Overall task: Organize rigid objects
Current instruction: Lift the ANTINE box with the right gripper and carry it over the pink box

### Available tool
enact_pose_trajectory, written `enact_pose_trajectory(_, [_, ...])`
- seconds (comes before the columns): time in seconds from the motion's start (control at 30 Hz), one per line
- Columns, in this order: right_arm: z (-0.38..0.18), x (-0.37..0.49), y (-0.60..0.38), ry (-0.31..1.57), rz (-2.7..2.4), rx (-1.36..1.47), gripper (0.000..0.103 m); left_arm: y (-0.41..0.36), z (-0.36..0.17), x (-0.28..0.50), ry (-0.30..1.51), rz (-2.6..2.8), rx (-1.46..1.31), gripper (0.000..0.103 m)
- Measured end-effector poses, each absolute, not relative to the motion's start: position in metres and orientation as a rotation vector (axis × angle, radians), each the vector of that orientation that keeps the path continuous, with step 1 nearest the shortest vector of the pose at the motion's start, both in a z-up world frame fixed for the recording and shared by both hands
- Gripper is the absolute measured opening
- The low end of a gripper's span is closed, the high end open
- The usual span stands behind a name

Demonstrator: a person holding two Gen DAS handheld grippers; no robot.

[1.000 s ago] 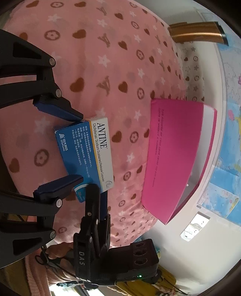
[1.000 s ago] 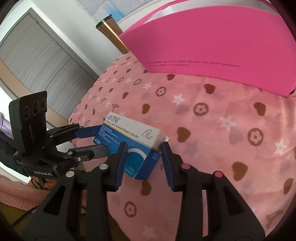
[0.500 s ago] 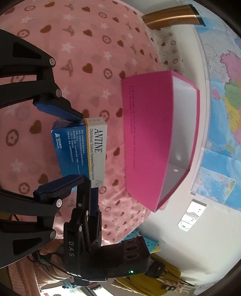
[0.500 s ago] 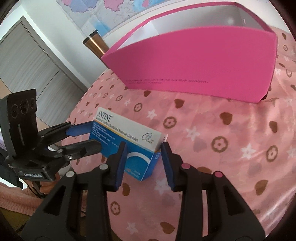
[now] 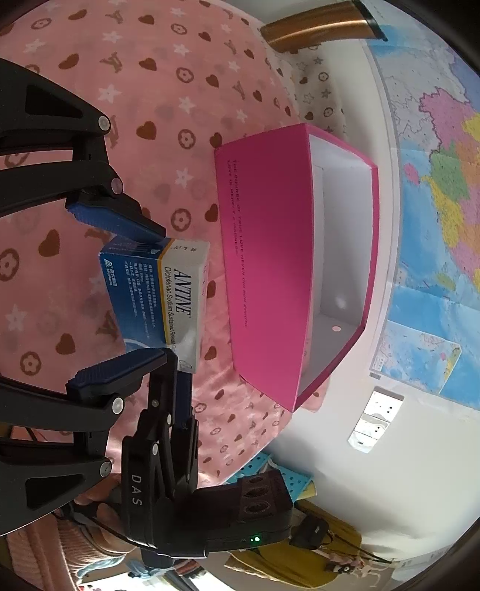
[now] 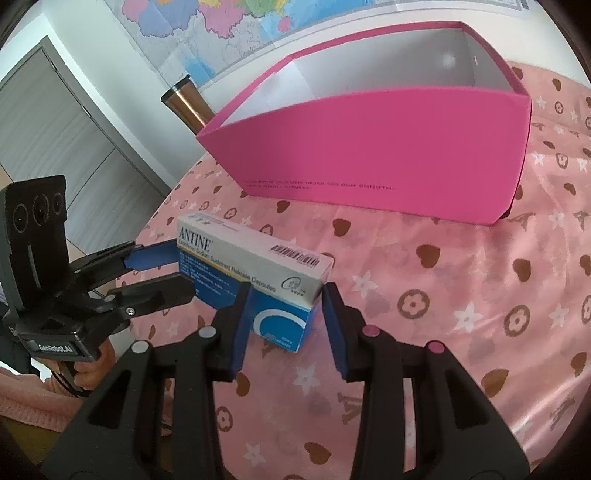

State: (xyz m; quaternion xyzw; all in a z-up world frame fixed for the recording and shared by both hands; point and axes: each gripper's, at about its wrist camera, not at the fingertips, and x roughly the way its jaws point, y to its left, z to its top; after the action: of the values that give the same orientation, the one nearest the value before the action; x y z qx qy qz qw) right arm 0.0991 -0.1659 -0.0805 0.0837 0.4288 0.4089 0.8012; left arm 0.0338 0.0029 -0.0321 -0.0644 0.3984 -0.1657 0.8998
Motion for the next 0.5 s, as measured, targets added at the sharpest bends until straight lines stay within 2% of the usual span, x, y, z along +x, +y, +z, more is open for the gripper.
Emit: enact_pose_trajectory(0.5, [-0.064,0.104,-0.162,0.853,0.865,0.149,0.041,0.005,-0.016,0.038,0.767,-0.336,-0.130,0.060])
